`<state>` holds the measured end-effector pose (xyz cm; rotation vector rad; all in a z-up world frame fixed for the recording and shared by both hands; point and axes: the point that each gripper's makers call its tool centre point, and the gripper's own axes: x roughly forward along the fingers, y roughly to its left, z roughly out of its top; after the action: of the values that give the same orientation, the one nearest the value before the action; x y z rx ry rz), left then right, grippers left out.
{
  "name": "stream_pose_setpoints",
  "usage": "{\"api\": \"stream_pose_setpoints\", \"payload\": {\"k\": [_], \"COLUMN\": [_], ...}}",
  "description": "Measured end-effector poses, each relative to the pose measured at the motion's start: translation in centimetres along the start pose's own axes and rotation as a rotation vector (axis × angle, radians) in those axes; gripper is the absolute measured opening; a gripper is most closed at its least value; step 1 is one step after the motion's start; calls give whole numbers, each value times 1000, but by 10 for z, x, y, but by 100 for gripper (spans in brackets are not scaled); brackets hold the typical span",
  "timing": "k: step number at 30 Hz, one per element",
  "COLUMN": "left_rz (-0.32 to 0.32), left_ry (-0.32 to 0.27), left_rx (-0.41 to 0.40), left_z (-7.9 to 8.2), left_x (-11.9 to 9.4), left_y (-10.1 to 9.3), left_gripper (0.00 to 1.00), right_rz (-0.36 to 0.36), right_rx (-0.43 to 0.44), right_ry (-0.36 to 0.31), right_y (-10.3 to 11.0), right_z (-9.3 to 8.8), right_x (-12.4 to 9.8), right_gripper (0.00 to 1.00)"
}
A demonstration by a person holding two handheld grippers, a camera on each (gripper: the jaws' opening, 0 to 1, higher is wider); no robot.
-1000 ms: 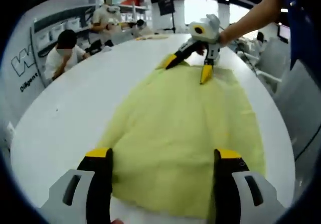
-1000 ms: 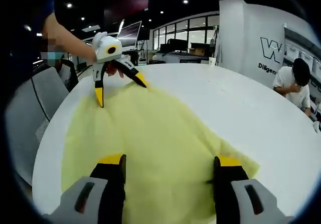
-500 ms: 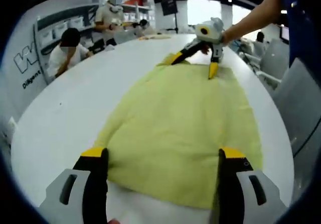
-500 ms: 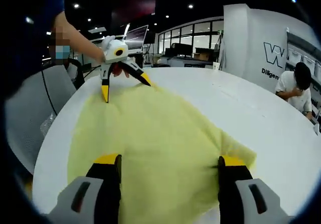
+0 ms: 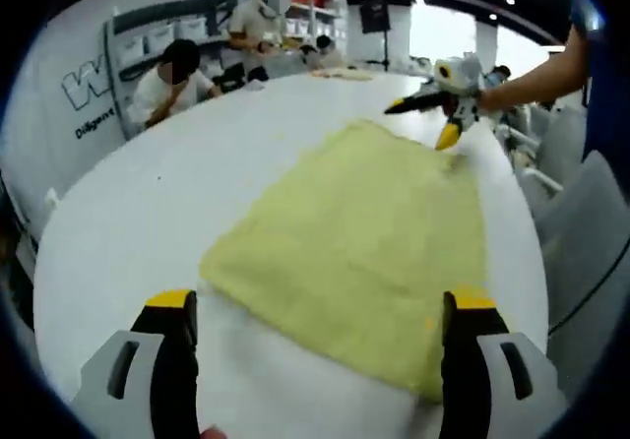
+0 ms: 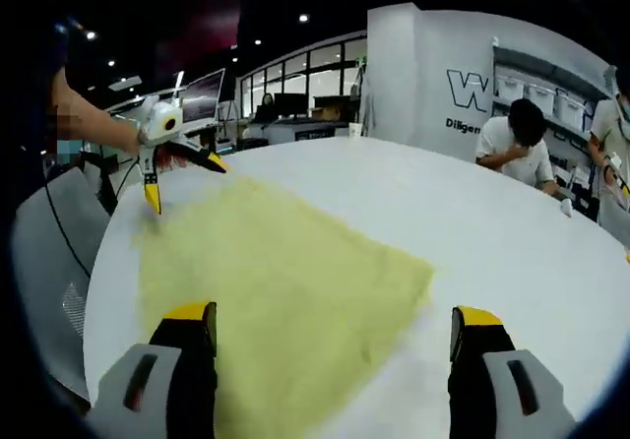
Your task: Fold the garment on the visible template until the final outline fits inside the template.
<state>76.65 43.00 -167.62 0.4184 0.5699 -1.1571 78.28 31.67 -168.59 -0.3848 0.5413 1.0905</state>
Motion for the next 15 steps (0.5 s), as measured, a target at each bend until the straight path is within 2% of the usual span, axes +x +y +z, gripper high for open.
{"api": "stream_pose_setpoints", "payload": {"k": [6,7,8,9,10,12,15], "left_rz": [-5,25,30,16,25,56,47], "left_ry": [10,38,37,7,7,31,44], "left_rx": [11,44,42,-3,-5,35,13], "left_z": [-16,-9,-10,-20,-23,-17,-27], "left_x": [-11,-14,-17,-22,-26,-28,-36], "left_y": [7,-4,-6,5,9,-5,3], "left_gripper": [99,99,99,99,99,99,99], "right_rz": [-36,-35,-40,-47,-51,-54,-49], "right_rx": [47,51,56,60,56,49,44], "right_ry": [-8,-17,-25,-32,-37,-41,-63], "right_y": [-11,-12,-13,-14,-17,-17,-17], "right_z": [-13,-15,-16,-17,-18,-19,-18], "right_x": [-18,-20,-24,-26,-28,-30,-32], "right_gripper": [99,99,99,99,99,100,100]}}
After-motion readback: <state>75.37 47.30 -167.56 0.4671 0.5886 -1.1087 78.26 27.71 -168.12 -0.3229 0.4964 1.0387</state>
